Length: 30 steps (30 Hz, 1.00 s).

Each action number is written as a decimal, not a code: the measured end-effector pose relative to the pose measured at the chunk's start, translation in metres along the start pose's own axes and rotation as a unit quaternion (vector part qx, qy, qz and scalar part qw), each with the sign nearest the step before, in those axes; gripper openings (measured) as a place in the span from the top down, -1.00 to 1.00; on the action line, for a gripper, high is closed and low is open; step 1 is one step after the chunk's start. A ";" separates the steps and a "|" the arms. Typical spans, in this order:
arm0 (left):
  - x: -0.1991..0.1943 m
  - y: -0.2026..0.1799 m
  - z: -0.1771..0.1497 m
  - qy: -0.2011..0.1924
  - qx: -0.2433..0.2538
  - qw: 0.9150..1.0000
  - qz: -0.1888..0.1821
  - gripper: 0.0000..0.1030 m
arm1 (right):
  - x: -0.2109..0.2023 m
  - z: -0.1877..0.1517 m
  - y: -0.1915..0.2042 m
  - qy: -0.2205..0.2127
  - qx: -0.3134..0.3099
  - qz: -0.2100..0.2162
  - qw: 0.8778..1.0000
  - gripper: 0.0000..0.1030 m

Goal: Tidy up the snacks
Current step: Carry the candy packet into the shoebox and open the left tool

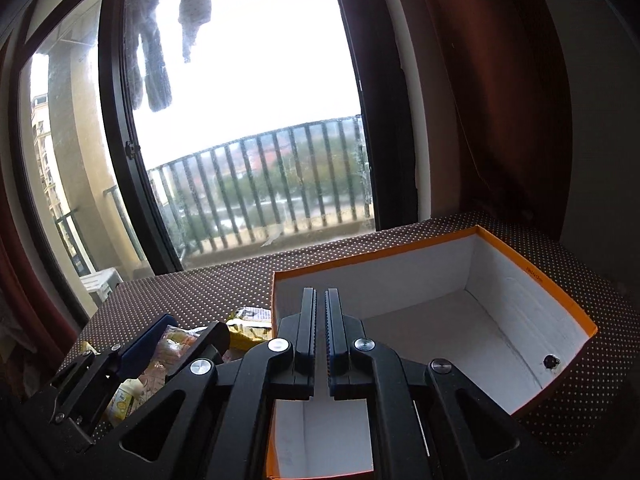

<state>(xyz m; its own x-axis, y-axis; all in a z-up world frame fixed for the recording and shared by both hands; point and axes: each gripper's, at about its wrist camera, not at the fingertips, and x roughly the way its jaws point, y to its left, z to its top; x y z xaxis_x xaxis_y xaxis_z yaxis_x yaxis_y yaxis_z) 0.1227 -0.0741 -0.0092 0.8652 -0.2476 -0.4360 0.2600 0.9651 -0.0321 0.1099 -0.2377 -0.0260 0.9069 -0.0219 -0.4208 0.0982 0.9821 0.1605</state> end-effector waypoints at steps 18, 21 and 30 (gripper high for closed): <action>0.054 -0.052 0.007 0.053 0.038 0.996 -0.068 0.22 | 0.014 0.003 -0.073 0.027 0.053 -0.062 0.996 0.86; 0.062 -0.062 -0.001 0.075 0.044 0.993 -0.075 0.11 | 0.021 -0.002 -0.085 0.046 0.062 -0.064 0.995 0.85; 0.061 -0.069 -0.007 0.103 0.059 0.991 -0.063 -0.52 | 0.027 -0.011 -0.099 0.067 0.075 -0.081 0.992 0.82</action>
<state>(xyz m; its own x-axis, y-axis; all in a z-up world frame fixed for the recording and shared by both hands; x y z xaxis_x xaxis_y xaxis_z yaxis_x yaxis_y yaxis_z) 0.1547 -0.1554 -0.0398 0.7199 -0.3306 -0.6103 0.4192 0.9079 0.0027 0.1206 -0.3332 -0.0631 0.8129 -0.1419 -0.5649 0.3062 0.9291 0.2073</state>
